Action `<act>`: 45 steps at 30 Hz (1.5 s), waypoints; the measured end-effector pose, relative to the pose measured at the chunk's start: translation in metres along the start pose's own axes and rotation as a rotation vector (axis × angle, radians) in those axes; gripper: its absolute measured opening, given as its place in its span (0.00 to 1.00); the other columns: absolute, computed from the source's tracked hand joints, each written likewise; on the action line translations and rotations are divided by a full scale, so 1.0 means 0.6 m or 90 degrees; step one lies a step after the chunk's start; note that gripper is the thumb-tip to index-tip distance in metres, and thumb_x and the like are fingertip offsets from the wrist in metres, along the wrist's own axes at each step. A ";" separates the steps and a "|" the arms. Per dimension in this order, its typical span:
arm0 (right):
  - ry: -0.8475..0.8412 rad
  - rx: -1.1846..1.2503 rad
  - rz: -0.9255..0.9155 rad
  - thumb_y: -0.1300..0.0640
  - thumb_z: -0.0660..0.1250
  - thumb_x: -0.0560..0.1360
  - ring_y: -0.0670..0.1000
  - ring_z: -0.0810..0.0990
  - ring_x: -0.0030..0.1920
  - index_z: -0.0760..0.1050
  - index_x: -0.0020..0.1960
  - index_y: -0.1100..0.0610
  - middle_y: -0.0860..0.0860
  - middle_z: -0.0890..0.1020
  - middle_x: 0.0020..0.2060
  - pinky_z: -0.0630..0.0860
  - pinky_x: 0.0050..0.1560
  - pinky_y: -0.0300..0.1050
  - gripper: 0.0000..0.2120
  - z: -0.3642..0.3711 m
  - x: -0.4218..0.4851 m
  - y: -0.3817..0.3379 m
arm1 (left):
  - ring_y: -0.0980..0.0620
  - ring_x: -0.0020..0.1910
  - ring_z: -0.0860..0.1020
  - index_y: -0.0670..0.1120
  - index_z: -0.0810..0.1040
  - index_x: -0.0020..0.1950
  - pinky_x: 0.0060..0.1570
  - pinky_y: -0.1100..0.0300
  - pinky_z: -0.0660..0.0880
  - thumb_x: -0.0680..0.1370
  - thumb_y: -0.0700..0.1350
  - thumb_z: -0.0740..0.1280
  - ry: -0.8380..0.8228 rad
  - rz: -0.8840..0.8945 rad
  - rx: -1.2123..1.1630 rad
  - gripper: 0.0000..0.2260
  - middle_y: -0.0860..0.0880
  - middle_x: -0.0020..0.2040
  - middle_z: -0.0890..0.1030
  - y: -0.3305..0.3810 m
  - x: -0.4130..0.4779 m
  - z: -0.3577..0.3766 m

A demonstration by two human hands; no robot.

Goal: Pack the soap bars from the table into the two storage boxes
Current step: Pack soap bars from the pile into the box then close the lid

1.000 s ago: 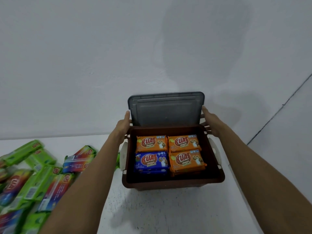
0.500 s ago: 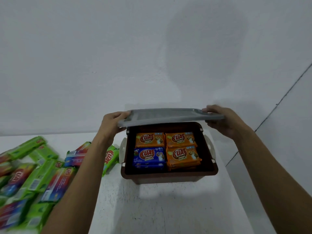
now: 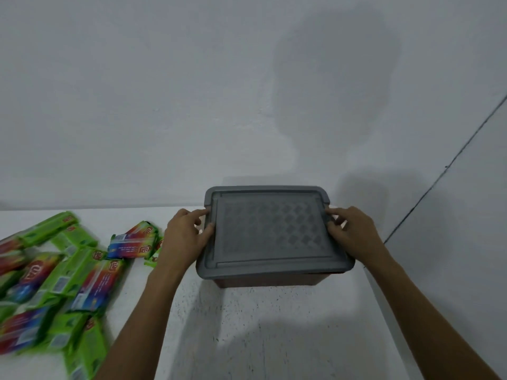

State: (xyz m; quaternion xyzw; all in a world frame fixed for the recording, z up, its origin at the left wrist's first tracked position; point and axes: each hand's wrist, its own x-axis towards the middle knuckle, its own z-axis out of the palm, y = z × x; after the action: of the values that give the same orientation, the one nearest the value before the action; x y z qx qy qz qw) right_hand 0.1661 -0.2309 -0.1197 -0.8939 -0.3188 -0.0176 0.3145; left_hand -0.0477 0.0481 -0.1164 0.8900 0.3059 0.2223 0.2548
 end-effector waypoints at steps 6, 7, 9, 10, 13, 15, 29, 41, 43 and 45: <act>0.025 -0.049 0.059 0.55 0.66 0.77 0.53 0.72 0.45 0.78 0.64 0.48 0.54 0.73 0.45 0.67 0.46 0.43 0.16 0.021 -0.025 0.006 | 0.49 0.46 0.79 0.54 0.76 0.66 0.44 0.56 0.77 0.77 0.56 0.66 -0.002 -0.042 0.026 0.18 0.45 0.59 0.74 -0.023 -0.012 0.015; 0.029 -0.040 0.072 0.54 0.66 0.77 0.56 0.71 0.51 0.78 0.64 0.47 0.55 0.72 0.50 0.67 0.51 0.43 0.15 0.024 -0.029 0.008 | 0.48 0.47 0.79 0.55 0.75 0.67 0.44 0.55 0.77 0.77 0.58 0.66 -0.002 -0.053 0.022 0.20 0.44 0.60 0.74 -0.026 -0.012 0.016; 0.005 0.033 0.107 0.53 0.65 0.78 0.58 0.69 0.61 0.77 0.63 0.45 0.57 0.71 0.60 0.64 0.59 0.46 0.14 0.028 -0.031 0.012 | 0.46 0.51 0.79 0.53 0.69 0.72 0.46 0.53 0.76 0.76 0.60 0.66 -0.011 -0.107 -0.026 0.26 0.44 0.61 0.76 -0.027 -0.014 0.021; -0.009 0.083 0.113 0.53 0.64 0.79 0.58 0.69 0.63 0.76 0.63 0.44 0.56 0.71 0.61 0.65 0.61 0.47 0.13 0.029 -0.029 0.014 | 0.45 0.53 0.79 0.51 0.66 0.73 0.49 0.51 0.76 0.75 0.60 0.66 -0.019 -0.146 -0.060 0.29 0.44 0.62 0.77 -0.026 -0.015 0.023; -0.039 0.186 0.133 0.51 0.64 0.79 0.54 0.74 0.60 0.69 0.69 0.44 0.50 0.72 0.60 0.73 0.59 0.48 0.18 0.029 -0.024 0.016 | 0.42 0.58 0.78 0.44 0.66 0.74 0.53 0.50 0.74 0.75 0.61 0.67 -0.040 -0.226 -0.103 0.33 0.41 0.62 0.79 -0.021 -0.019 0.024; -0.067 0.260 0.193 0.48 0.65 0.78 0.52 0.74 0.60 0.61 0.75 0.49 0.49 0.71 0.62 0.75 0.60 0.52 0.28 0.026 -0.024 0.016 | 0.42 0.55 0.79 0.40 0.72 0.69 0.53 0.50 0.75 0.75 0.61 0.67 -0.046 -0.231 -0.106 0.31 0.39 0.59 0.80 -0.020 -0.020 0.025; 0.041 0.135 0.163 0.53 0.64 0.80 0.55 0.80 0.50 0.70 0.71 0.60 0.58 0.81 0.56 0.76 0.56 0.51 0.21 0.039 -0.036 -0.005 | 0.41 0.44 0.80 0.42 0.78 0.57 0.39 0.52 0.75 0.79 0.52 0.66 0.101 -0.119 0.042 0.15 0.41 0.47 0.82 0.010 -0.036 0.041; 0.015 0.138 0.179 0.51 0.56 0.83 0.52 0.79 0.49 0.65 0.74 0.56 0.59 0.80 0.56 0.74 0.55 0.47 0.22 0.036 -0.045 -0.024 | 0.43 0.62 0.74 0.47 0.66 0.74 0.58 0.52 0.73 0.76 0.63 0.62 -0.007 -0.100 -0.013 0.31 0.42 0.65 0.75 0.021 -0.062 0.045; -0.014 0.094 0.183 0.52 0.53 0.84 0.58 0.75 0.62 0.60 0.77 0.57 0.59 0.74 0.67 0.70 0.64 0.52 0.23 0.042 -0.049 -0.031 | 0.45 0.68 0.70 0.49 0.61 0.77 0.62 0.53 0.69 0.76 0.64 0.62 -0.009 -0.112 -0.071 0.34 0.44 0.70 0.70 0.026 -0.078 0.053; -0.020 0.042 0.189 0.53 0.51 0.84 0.57 0.74 0.57 0.55 0.78 0.54 0.60 0.73 0.65 0.70 0.59 0.49 0.24 0.053 -0.057 -0.039 | 0.47 0.71 0.67 0.50 0.60 0.78 0.66 0.53 0.66 0.75 0.64 0.63 0.012 -0.130 -0.130 0.35 0.45 0.73 0.68 0.028 -0.086 0.061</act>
State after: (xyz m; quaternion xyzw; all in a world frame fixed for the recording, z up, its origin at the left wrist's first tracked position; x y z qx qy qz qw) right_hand 0.1198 -0.2176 -0.1401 -0.9207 -0.1883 0.0535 0.3376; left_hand -0.0570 -0.0088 -0.1470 0.8216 0.3732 0.2337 0.3621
